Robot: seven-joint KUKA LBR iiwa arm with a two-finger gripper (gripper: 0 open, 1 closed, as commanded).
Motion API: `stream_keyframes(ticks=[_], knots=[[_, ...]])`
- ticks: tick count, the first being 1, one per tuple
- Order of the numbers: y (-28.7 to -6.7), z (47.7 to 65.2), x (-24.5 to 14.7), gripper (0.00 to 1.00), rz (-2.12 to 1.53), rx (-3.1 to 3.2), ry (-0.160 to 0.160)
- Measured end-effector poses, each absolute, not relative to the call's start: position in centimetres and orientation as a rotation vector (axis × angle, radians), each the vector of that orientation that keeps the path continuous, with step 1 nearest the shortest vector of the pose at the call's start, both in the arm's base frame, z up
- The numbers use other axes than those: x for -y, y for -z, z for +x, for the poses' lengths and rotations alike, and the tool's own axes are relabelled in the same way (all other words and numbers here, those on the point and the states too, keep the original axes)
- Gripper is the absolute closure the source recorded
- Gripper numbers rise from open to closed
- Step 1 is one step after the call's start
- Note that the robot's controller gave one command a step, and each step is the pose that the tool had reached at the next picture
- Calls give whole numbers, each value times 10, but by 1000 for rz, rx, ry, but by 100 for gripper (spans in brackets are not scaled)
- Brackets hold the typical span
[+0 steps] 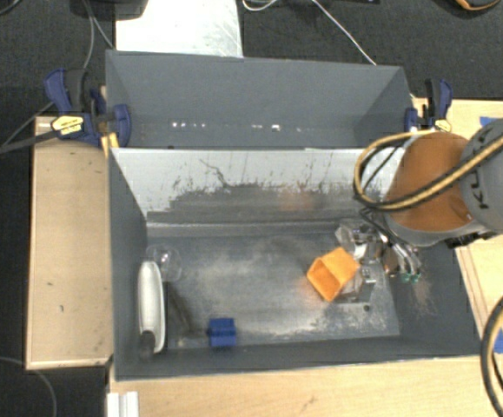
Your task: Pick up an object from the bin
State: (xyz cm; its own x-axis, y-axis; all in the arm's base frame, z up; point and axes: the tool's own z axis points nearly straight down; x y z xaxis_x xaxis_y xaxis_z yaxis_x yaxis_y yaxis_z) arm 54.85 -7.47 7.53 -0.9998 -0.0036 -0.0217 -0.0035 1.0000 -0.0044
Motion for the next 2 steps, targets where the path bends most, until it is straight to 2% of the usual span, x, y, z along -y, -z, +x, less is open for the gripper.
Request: stream_keyframes(ticks=[1,2], knots=[[-134,580,52,0,-374,-3092,12],[-73,588,80,0,57,-3114,6]])
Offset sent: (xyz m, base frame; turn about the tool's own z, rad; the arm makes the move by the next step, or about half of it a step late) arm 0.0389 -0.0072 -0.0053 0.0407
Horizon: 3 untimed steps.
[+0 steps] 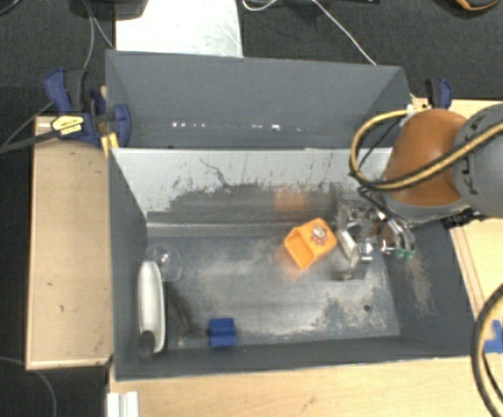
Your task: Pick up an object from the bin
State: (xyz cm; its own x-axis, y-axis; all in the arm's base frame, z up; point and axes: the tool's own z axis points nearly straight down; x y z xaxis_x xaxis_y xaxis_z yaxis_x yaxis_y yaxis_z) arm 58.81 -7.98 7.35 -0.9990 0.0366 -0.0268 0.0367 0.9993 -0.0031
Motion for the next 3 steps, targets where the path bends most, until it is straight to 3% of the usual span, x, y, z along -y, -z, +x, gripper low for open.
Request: stream_keyframes(ticks=[1,3], knots=[[-76,575,47,0,-134,-3110,8],[-73,588,24,0,-847,-2994,19]])
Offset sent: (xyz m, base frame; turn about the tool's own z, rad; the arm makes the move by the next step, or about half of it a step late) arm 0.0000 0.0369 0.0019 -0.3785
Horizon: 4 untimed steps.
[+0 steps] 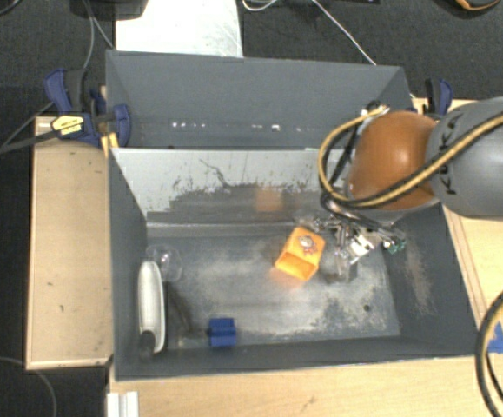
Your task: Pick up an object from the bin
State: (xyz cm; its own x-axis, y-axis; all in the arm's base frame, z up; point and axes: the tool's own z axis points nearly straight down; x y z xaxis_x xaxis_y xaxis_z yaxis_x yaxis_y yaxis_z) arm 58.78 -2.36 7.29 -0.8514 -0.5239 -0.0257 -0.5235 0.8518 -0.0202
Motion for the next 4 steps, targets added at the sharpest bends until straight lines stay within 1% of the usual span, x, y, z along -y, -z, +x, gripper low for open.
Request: stream_keyframes(ticks=[1,2,3,4], knots=[[-74,574,-18,0,-856,-2991,19],[-75,572,-24,0,-854,-2990,19],[-93,591,-10,0,-1030,-2929,24],[-72,588,-20,0,-1244,-2848,26]])
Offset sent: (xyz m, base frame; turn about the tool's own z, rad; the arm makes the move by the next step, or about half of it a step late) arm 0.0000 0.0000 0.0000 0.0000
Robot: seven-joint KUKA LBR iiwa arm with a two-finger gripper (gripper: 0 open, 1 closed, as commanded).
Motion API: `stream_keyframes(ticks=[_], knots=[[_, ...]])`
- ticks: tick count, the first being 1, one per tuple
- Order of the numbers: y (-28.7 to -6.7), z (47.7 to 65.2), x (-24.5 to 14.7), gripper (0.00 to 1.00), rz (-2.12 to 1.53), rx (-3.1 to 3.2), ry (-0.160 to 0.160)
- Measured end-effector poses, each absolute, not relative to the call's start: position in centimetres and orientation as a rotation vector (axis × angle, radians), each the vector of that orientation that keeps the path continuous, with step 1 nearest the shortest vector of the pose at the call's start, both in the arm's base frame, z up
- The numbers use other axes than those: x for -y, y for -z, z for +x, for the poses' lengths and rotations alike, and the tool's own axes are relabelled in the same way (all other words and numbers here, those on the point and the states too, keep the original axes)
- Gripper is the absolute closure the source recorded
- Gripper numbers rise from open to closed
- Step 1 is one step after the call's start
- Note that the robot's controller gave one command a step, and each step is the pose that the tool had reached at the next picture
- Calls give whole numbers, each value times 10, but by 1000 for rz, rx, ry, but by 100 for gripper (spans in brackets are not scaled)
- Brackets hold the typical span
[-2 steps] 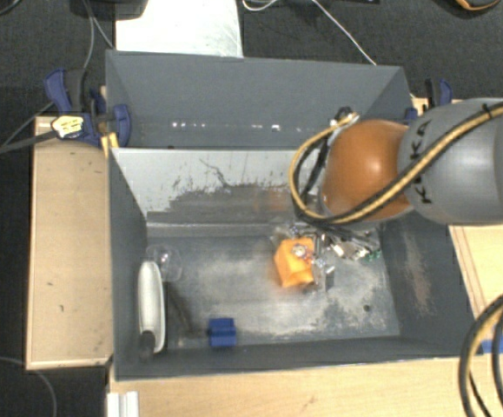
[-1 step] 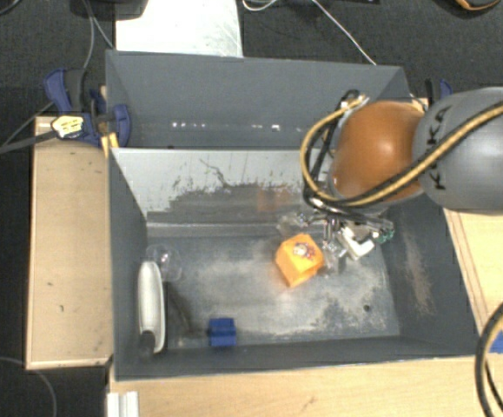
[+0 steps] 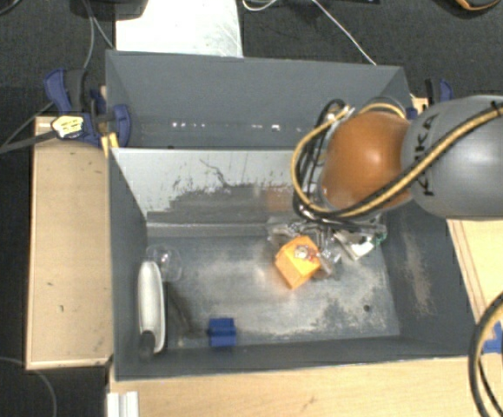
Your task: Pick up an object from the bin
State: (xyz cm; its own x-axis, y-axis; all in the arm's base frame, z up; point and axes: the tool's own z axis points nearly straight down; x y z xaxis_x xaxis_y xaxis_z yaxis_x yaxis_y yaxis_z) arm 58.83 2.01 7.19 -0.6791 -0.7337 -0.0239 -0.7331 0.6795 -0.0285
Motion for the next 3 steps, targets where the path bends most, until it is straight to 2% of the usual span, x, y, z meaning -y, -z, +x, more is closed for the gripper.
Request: stream_keyframes(ticks=[1,2,3], knots=[[-72,589,-22,100,-1408,-2767,33],[-72,589,-22,100,-1406,-2768,32],[-225,590,-24,100,-1357,-2788,31]])
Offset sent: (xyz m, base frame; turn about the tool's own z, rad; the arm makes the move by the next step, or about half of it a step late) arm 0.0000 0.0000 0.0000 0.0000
